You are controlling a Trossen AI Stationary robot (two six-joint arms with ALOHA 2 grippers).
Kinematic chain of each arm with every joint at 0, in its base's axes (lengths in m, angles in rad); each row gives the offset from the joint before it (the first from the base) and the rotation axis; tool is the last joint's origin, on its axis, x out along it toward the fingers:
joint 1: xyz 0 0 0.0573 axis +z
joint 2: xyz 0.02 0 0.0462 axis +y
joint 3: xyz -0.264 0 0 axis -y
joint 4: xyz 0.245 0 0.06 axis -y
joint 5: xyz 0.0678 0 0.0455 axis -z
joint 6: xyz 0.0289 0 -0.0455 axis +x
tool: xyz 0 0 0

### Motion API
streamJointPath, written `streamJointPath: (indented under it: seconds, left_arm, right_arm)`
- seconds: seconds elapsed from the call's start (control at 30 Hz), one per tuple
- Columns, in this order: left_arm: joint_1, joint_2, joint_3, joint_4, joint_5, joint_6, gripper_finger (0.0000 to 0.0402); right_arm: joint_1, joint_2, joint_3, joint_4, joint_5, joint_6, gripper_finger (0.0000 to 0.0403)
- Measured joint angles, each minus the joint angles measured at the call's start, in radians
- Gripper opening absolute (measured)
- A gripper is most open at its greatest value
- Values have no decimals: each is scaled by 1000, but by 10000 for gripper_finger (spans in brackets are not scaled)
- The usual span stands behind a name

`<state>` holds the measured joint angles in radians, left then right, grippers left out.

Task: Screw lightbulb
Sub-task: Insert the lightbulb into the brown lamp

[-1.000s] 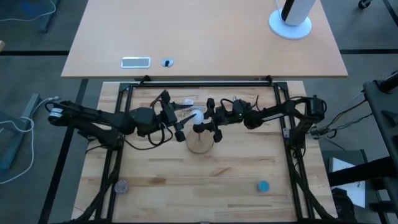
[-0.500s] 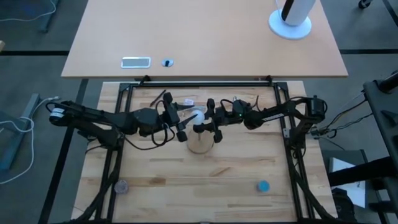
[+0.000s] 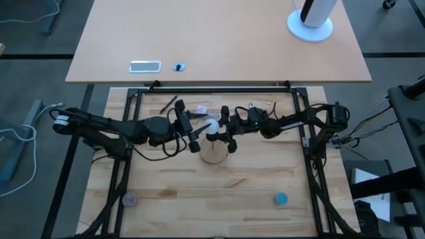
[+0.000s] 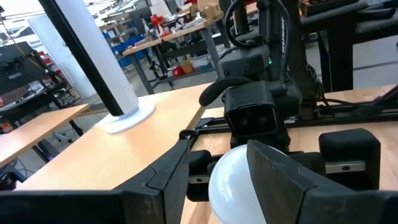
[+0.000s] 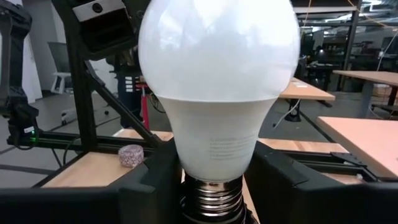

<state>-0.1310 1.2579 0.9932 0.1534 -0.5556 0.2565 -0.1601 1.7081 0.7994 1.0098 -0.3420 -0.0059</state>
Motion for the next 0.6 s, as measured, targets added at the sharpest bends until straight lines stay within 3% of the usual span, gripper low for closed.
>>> streamJointPath:
  seconds: [0.2, 0.6]
  left_arm:
    - [0, 0, 0, 0, 1, 0, 155]
    - [2, 3, -3, -8, -1, 1, 155]
  right_arm:
    - [8, -1, 0, -8, 7, 4, 156]
    - [12, -52, -2, -110, 38, -24, 215]
